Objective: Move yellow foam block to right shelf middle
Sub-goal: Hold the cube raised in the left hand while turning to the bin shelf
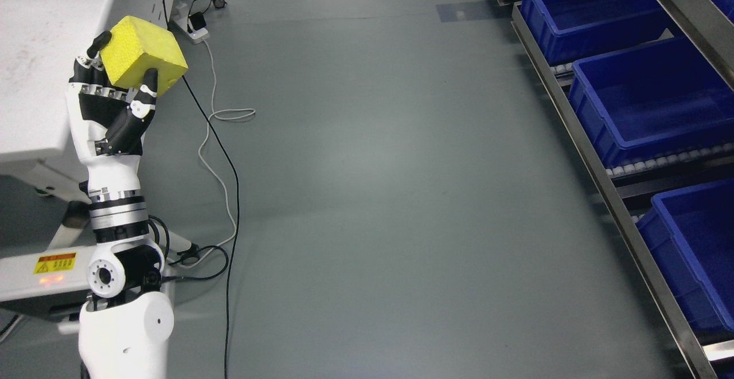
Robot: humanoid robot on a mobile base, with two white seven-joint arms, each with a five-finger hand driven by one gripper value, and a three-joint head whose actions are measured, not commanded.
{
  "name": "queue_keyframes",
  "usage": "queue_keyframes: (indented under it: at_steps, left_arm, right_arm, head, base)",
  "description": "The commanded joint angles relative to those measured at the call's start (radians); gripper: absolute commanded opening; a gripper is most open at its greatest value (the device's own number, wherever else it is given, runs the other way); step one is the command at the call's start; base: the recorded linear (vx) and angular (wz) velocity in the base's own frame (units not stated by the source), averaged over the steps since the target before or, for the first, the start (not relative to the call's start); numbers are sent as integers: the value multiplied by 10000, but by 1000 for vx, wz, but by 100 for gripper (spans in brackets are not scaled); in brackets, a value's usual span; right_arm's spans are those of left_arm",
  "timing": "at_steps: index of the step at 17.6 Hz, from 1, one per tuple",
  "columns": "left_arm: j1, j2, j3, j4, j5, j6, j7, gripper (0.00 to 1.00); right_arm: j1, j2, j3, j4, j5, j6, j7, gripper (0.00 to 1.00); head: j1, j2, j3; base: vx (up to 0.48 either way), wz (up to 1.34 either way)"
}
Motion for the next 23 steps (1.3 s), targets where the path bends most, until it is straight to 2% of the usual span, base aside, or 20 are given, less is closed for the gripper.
queue_keyframes:
  at_steps: [1,17,23]
  left_arm:
    - [2,173,133,-38,2,-1,-6,39]
    - [94,173,72,-100,2,-16,-21,39]
    - [-29,173,-35,-100,-13,-16,-36,39]
  right_arm:
    - [-15,-175,0,-175,0,-5,4,100]
    - [-30,-175,0,-175,0,-5,4,100]
    - [-15,-175,0,-175,0,-5,4,100]
  head:
    - [0,0,0]
    - [0,0,0]
    - [0,0,0]
  base:
    - [315,-229]
    - [472,-110]
    - [406,-533]
